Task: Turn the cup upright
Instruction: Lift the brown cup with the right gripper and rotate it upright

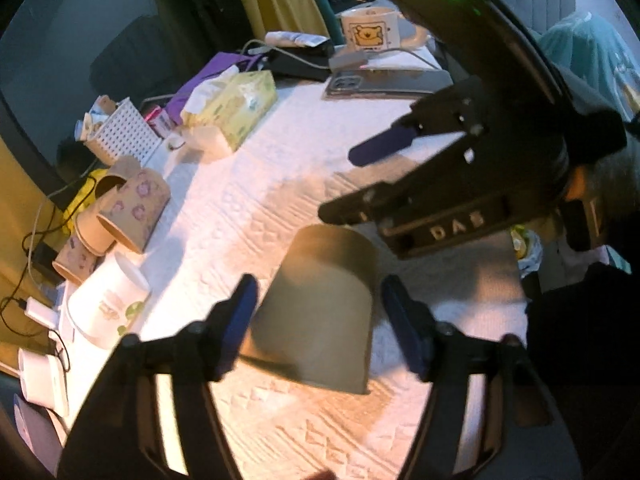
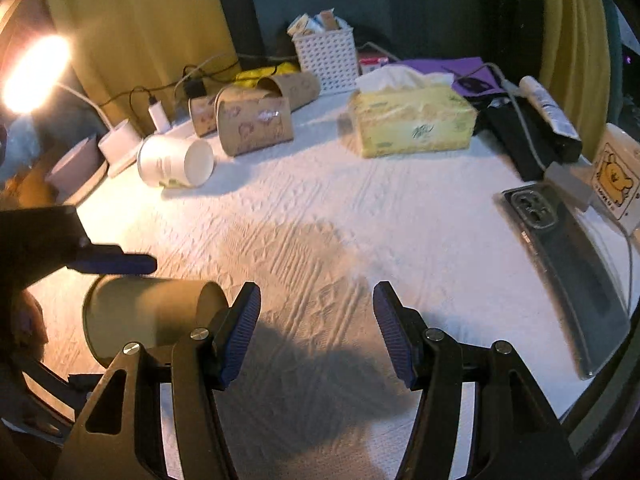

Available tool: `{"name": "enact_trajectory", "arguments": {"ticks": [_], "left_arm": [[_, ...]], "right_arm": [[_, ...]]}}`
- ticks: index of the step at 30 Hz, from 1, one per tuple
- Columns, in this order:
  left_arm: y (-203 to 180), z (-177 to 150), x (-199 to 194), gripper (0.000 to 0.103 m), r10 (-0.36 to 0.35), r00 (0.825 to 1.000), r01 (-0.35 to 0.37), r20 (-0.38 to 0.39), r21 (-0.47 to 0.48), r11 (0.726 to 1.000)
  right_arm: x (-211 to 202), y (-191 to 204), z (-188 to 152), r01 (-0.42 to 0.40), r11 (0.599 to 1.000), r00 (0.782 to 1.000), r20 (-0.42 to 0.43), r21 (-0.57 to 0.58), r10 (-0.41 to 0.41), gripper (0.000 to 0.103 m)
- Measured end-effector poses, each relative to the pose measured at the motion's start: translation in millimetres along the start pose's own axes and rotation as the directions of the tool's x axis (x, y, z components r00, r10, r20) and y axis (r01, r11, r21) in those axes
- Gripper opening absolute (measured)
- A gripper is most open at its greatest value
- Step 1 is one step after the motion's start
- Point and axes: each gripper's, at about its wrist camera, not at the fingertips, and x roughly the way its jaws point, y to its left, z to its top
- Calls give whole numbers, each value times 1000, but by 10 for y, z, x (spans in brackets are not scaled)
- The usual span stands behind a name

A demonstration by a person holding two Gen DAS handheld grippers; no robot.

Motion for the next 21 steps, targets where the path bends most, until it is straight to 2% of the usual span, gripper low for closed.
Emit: {"name": "enact_trajectory", "arguments": {"ticks": [1,2,6,11,14,19,21], "left_arm": [[10,-9,-4,82,-4,1000,4,3,-12,1000],[16,-24,-16,84,-6,1000,6,5,-25,1000],[45,-98,-155,84,5,1000,-3,23,-89,996],[98,-327,-364,91,21,999,-11,44,-210,978],[168,-527,-480,91,36,998,-20,53,-291,957],[305,-891,-682,92,54,996,-14,77,-442,897],[377,-1057,-740,92,67,994,-15,84,-514,858]], "right_arm": [[12,14,-10,-3,1000,1000,-6,-5,3,62],[15,27,-25,-5,1000,1000,-11,-10,5,62],[-6,125,-67,-16,999,999,-30,-46,15,62],[-64,278,-126,-15,994,999,-44,-104,10,62],[-148,345,-159,-5,989,999,-49,-146,-2,62],[-342,454,-140,1,971,999,-41,-240,-11,62],[-411,521,-131,0,960,999,-41,-281,-12,62]]}}
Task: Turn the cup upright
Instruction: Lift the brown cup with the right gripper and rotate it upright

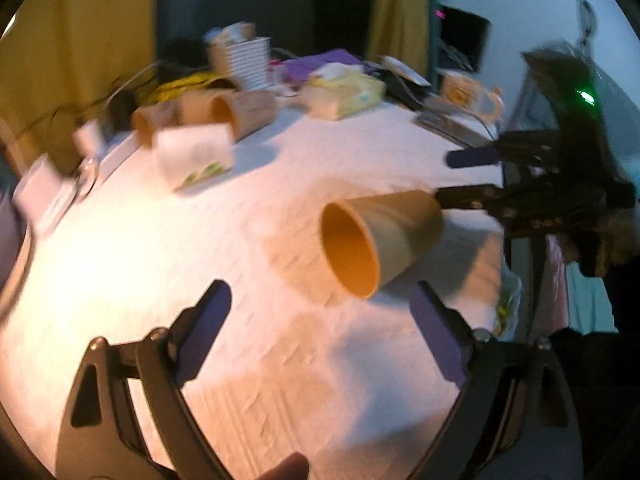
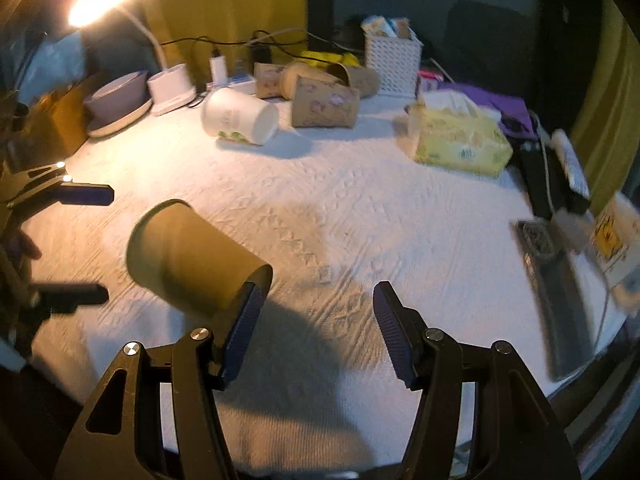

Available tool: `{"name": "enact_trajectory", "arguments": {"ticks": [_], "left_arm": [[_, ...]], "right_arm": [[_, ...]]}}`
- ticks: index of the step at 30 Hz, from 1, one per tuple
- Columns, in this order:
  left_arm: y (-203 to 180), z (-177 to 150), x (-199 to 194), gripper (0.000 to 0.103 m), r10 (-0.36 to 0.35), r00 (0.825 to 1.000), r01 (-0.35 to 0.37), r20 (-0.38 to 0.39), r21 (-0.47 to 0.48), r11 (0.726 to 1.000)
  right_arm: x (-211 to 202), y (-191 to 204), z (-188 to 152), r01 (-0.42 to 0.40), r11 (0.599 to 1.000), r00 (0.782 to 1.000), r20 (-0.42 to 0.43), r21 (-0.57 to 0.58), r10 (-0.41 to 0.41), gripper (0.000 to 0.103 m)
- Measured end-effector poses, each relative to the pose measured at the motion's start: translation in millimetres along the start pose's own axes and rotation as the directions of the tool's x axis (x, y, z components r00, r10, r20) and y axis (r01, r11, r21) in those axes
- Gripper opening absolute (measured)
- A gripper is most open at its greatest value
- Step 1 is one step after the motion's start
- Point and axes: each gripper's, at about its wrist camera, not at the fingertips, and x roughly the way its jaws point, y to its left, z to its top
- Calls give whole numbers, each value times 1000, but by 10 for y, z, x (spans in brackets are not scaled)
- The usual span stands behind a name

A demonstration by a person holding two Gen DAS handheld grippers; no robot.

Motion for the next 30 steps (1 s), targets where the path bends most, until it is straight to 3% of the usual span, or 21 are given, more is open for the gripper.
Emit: {"name": "enact_trajectory", "arguments": {"ticks": [9,11,21,27,28,30], "left_arm": [[421,-259,-133,92,13,997,4,71,-228,974],[465,-264,-125,92,12,997,7,77,-245,970],[575,-357,-191,92,23,995,7,102,-283,959],[630,-353,-194,92,13,994,22,111,-302,953],[638,-351,-190,92,12,994,22,110,-304,952],[649,-349,-175,92,12,994,21,105,-309,951]], "right_arm": [[-97,509,85,-63,972,996,-73,-227,47,65],[-76,631,84,-72,955,995,-92,-287,47,75],[268,1281,140,-62,800,986,-162,-597,-44,75],[561,1376,209,-87,764,970,-230,-640,-83,74],[610,1370,216,-94,761,965,-246,-642,-89,66],[632,1346,256,-109,768,964,-255,-631,-73,66]]}}
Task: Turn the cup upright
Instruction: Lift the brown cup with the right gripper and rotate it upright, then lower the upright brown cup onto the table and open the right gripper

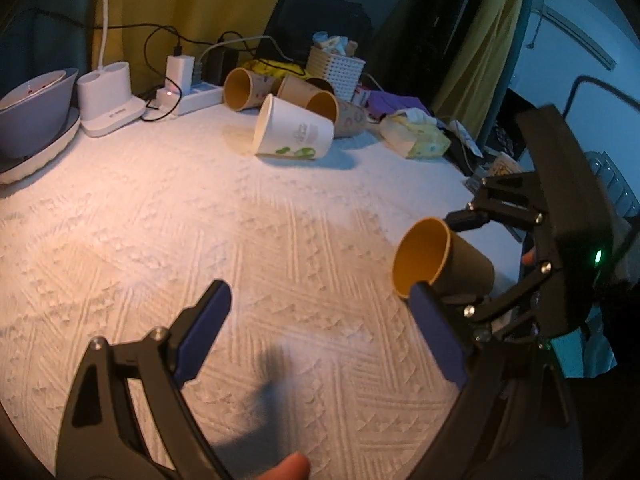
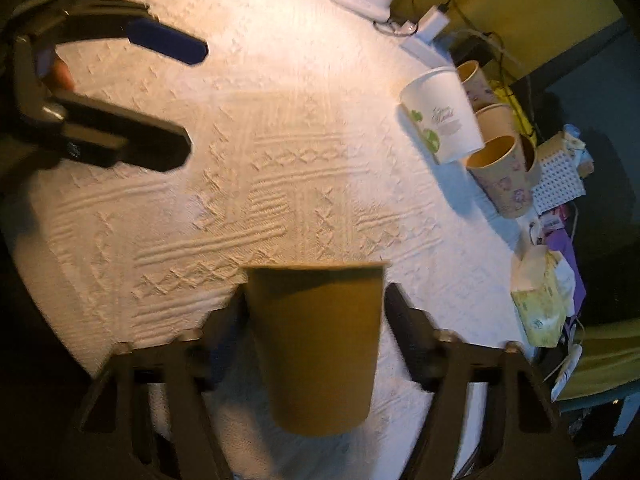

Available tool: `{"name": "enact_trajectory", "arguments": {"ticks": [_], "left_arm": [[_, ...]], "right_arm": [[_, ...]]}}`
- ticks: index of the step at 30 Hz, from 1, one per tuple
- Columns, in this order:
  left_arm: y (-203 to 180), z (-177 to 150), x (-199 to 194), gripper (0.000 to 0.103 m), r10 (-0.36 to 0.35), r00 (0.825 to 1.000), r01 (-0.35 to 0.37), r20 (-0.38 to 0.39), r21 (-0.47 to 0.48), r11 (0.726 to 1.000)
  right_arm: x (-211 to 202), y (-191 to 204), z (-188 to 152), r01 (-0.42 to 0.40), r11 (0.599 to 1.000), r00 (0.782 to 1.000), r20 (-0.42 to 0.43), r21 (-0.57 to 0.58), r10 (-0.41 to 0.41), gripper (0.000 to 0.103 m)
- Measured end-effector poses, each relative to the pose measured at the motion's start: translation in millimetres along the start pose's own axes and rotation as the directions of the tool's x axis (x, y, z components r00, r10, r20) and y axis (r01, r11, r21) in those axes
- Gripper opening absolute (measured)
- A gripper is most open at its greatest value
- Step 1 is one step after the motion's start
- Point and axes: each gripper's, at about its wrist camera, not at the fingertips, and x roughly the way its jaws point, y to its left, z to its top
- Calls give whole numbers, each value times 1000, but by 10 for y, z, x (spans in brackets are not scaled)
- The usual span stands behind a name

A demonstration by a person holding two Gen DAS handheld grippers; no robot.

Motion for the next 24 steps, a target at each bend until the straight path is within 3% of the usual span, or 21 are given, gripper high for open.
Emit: {"name": "enact_trajectory", "arguments": {"ticks": [3,6,9,13,16,19,24], "left_arm": [[15,14,35,92,5,1000,-5,-9,-9,1000],[24,62,51,92,12,1000,-12,-3,-22,1000],[37,118,59,92,23,1000,-23,8,-36,999],[28,207,116,92,38,999,-38,10,-47,998],[-11,259,172,92,42,999,-42,6,-41,998],[-71,294,212,92,43,999,-43,6,-30,999],[-191,312,265,92,98,995,-98,16,13,995]], "right_arm": [[-27,-164,31,-32,997,999,44,74,28,65],[-43,-412,45,-65,972,993,110,225,41,65],[-50,-682,16,-119,921,977,210,370,42,65],[6,-1027,-98,-186,820,939,344,541,-14,65],[32,-1134,-219,-223,759,911,408,612,-61,65],[7,-1132,-327,-235,744,875,469,625,-118,65],[55,-1072,-471,-233,721,869,472,652,-146,66]]}}
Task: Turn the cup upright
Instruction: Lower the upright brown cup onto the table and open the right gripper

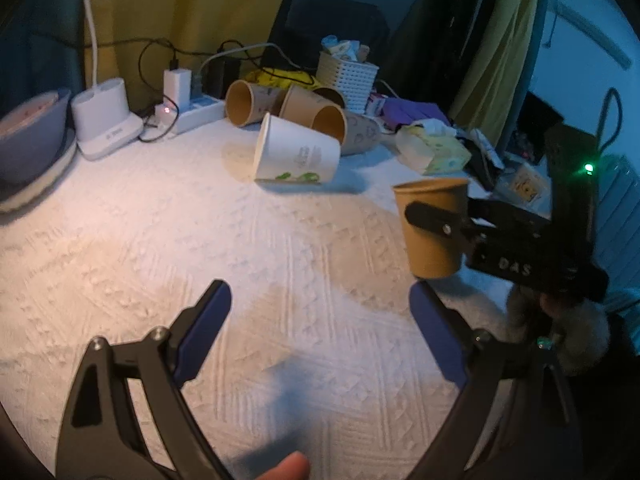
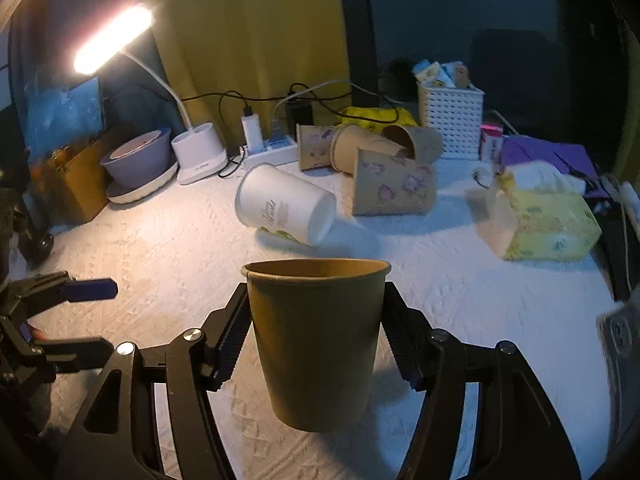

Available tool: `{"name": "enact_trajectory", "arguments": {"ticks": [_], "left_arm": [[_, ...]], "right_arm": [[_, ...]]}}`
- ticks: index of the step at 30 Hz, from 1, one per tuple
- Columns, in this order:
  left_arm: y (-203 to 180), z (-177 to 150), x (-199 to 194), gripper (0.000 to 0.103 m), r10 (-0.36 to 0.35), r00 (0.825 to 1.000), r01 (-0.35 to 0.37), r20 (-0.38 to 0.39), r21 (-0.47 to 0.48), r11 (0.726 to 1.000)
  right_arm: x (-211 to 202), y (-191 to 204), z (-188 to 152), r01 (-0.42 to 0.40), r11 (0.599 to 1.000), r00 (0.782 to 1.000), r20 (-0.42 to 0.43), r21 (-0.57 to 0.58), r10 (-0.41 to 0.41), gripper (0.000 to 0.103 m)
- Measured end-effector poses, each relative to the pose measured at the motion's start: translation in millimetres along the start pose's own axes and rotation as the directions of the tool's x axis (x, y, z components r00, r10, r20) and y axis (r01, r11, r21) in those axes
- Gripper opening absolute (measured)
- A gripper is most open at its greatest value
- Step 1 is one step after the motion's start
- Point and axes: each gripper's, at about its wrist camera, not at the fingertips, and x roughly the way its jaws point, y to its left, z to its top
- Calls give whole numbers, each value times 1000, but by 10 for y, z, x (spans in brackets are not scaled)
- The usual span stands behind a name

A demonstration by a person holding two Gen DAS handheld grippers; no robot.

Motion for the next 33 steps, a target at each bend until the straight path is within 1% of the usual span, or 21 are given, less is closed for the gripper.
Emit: {"name": "enact_trajectory", "arguments": {"ticks": [2,6,11,15,19,22,25,33], "left_arm": [[-47,2,5,92,13,1000,-13,3,15,1000],[-154,-6,-29,92,18,1000,-19,16,44,999],[-231,-34,-83,92,24,999,-25,32,37,999],[-285,-83,-101,92,37,999,-38,39,22,999],[-383,-130,-163,92,38,998,-39,45,40,998],[-433,-156,-220,92,40,998,-43,53,53,998],[-459,-168,-267,92,42,997,-45,57,55,997],[-559,-193,-444,92,34,996,-40,86,70,997]], "right_arm": [[-59,-3,-53,10,1000,1000,24,0,-10,66],[-171,18,-132,24,1000,999,40,-2,-24,66],[-293,57,-222,47,999,998,31,-24,-46,66],[-326,98,-293,88,995,996,6,-40,-88,67],[-372,97,-371,105,994,994,-11,-22,-106,74],[-433,86,-403,108,994,994,-6,0,-108,76],[-511,75,-428,116,993,993,-2,19,-116,80],[-776,118,-442,126,991,992,22,42,-127,80]]}}
